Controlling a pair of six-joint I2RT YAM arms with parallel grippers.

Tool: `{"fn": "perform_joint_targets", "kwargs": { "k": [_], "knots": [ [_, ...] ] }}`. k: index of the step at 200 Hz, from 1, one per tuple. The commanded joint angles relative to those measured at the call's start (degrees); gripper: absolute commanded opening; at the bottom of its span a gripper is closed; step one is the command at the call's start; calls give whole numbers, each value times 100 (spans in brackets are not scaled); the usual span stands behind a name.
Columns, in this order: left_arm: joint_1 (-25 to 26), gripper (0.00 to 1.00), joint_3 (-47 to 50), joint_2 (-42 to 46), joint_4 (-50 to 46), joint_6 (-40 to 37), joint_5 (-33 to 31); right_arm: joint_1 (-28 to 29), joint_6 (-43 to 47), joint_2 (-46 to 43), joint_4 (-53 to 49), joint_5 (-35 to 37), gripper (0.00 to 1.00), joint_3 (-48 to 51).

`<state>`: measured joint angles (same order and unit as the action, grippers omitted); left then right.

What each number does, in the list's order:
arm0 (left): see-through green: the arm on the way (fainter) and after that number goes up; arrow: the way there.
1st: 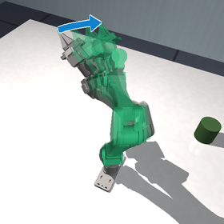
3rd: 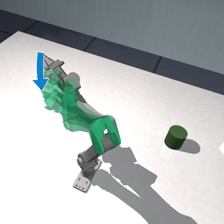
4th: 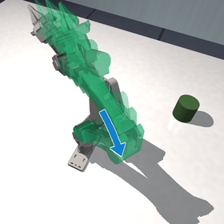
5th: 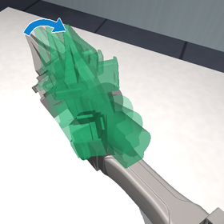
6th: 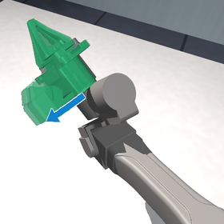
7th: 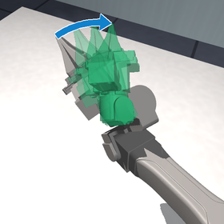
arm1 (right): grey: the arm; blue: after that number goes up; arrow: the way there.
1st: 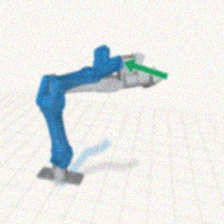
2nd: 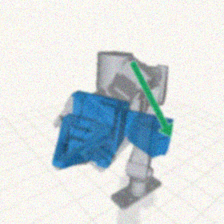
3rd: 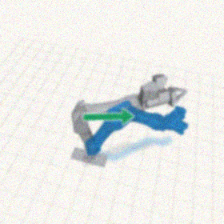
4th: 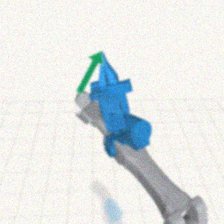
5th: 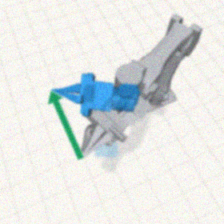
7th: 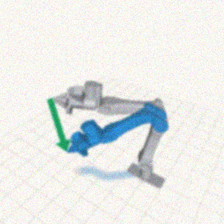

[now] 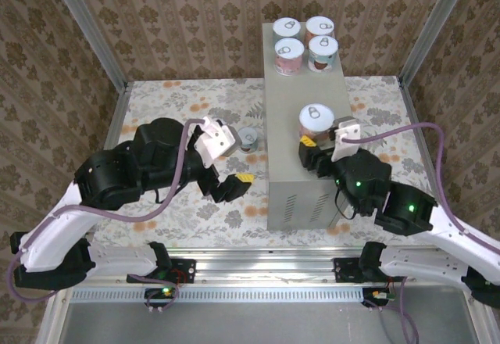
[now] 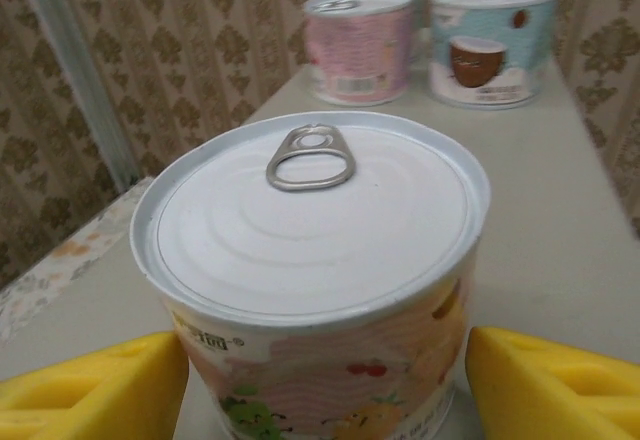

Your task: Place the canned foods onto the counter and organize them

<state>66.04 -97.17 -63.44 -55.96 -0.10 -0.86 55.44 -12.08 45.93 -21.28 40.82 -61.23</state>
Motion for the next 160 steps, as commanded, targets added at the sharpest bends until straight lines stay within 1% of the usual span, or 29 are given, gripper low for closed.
{"fn": "perform_joint_targets", "kwargs": {
  "k": [1, 29, 45, 77, 92, 114, 160],
  "knots": [
    [-65, 100, 164, 110, 295, -69, 44, -685, 83, -120, 193, -913, 74, 73],
    [-65, 100, 347, 102, 587, -60, 209, -1588, 185, -23, 292, -1939, 74, 50],
    [-65, 100, 320, 29, 591, -80, 192, -1965, 213, 91, 327, -2443, 74, 21],
    [-74, 100, 303, -122, 673, -172, 183, -2503, 227, 307, 419, -2997, 74, -15],
    [-89, 100, 288, -185, 754, -192, 205, -2639, 206, 385, 498, -3165, 75, -3],
    [-100, 100, 285, -282, 934, -188, 287, -2719, 201, 498, 639, -3253, 80, 6],
    [-109, 100, 316, -436, 1223, -113, 346, -2884, 171, 777, 809, -3376, 83, -99]
  ]
}}
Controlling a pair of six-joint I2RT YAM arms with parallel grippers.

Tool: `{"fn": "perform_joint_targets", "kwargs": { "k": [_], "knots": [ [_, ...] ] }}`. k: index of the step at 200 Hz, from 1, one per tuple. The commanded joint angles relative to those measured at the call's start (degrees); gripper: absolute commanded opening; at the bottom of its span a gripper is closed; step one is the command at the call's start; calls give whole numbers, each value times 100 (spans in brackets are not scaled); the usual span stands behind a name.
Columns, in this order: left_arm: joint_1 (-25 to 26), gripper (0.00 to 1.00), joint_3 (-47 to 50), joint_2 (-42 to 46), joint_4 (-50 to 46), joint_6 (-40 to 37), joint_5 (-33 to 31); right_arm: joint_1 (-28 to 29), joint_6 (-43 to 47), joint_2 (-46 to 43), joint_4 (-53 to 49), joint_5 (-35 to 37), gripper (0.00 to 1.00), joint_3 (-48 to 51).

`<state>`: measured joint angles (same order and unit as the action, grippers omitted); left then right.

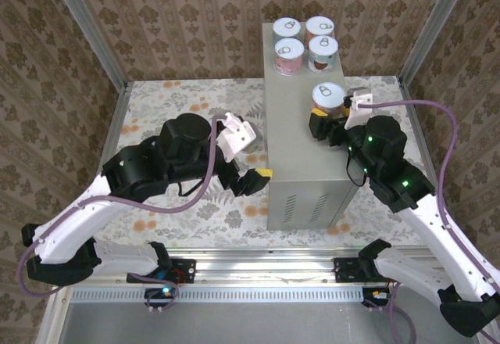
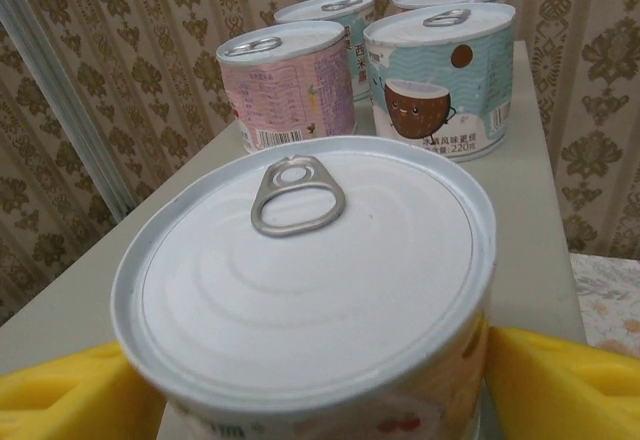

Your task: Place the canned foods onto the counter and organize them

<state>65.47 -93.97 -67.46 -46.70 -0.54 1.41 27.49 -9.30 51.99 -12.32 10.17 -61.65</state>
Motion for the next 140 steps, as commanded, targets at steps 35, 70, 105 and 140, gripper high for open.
{"fn": "perform_joint_targets", "kwargs": {
  "k": [35, 70, 105, 140],
  "knots": [
    [-53, 100, -35, -83, 318, -27, 66, -214, -72, 333, -8, -323, 79, -114],
    [-61, 100, -67, -122, 362, 47, 10, -390, 9, 499, 140, -348, 75, -93],
    [-61, 100, -182, -249, 345, 91, -18, -726, 13, 748, 323, -596, 73, -116],
    [-61, 100, -272, -348, 362, 126, -27, -974, 7, 1011, 426, -888, 73, -248]
  ]
}}
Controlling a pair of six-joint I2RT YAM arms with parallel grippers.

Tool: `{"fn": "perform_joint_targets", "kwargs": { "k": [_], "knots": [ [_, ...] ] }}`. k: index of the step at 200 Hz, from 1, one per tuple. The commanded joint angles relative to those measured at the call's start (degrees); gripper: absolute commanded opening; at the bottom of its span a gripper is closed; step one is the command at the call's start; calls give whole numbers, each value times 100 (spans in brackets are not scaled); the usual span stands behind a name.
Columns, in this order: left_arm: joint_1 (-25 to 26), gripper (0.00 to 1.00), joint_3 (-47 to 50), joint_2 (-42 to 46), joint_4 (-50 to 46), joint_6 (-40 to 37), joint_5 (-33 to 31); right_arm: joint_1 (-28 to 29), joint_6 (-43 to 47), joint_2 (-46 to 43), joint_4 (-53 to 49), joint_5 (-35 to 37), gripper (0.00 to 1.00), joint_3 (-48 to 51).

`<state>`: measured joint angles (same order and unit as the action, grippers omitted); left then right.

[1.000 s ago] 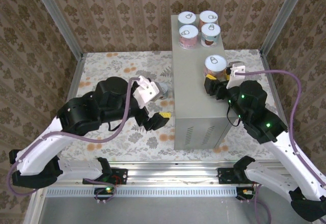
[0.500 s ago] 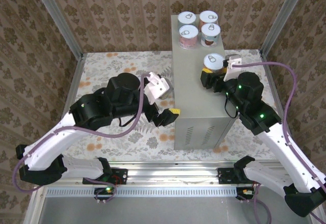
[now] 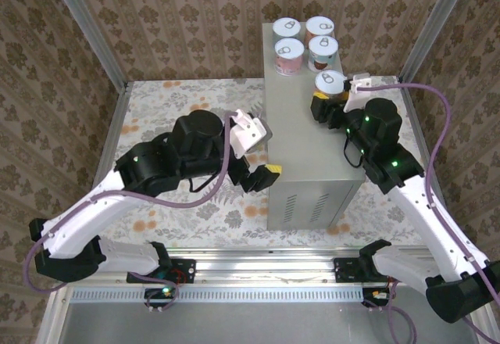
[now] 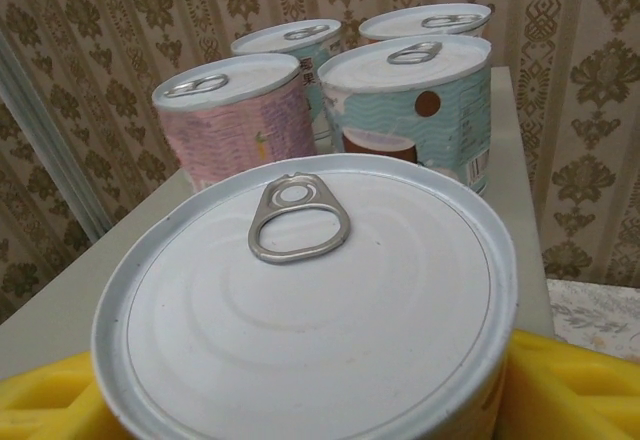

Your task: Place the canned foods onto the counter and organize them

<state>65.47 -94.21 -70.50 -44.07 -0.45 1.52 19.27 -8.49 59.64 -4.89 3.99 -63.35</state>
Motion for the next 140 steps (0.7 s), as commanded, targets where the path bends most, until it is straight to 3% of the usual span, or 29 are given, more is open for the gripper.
{"fn": "perform_joint_targets", "kwargs": {
  "k": [1, 140],
  "knots": [
    [-61, 100, -252, -48, 105, 125, -38, -152, -65, 252, -314, -277, 73, -79],
    [-78, 100, -352, -203, 109, 48, -42, -351, 40, 834, -311, -619, 74, -366]
  ]
}}
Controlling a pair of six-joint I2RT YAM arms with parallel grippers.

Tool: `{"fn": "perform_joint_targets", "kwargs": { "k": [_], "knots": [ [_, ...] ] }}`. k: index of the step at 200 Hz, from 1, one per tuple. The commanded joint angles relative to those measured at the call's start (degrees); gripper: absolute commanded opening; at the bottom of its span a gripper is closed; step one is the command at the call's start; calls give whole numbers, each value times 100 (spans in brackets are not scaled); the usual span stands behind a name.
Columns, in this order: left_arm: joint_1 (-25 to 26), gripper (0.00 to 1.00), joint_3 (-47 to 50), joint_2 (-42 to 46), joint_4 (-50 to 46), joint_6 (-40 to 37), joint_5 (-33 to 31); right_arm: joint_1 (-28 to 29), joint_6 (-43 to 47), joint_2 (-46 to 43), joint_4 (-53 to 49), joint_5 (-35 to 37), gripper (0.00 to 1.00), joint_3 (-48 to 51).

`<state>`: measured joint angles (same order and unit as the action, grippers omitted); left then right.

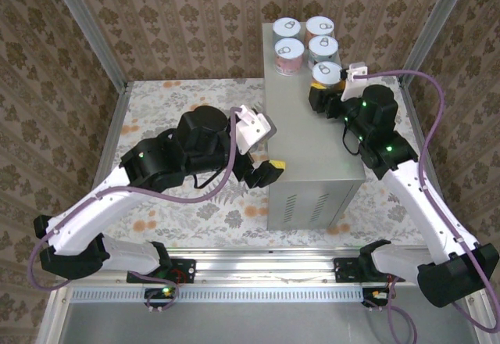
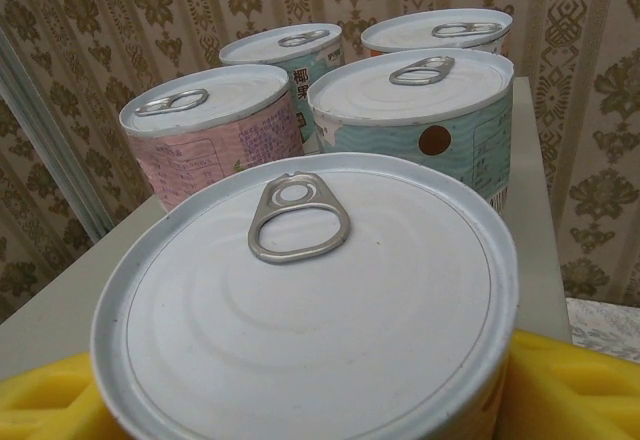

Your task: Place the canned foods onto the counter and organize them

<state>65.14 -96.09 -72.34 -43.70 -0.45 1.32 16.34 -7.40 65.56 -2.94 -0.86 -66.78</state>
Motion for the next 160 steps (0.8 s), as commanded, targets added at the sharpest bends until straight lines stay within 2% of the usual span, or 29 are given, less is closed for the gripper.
{"fn": "perform_joint_targets", "kwargs": {
  "k": [1, 160],
  "knots": [
    [-46, 100, -160, -19, 72, 46, -25, -55, -69, 249, -506, -134, 74, -23],
    [-72, 100, 40, 159, 116, 79, -66, -121, -29, 257, -548, -111, 76, -36]
  ]
}}
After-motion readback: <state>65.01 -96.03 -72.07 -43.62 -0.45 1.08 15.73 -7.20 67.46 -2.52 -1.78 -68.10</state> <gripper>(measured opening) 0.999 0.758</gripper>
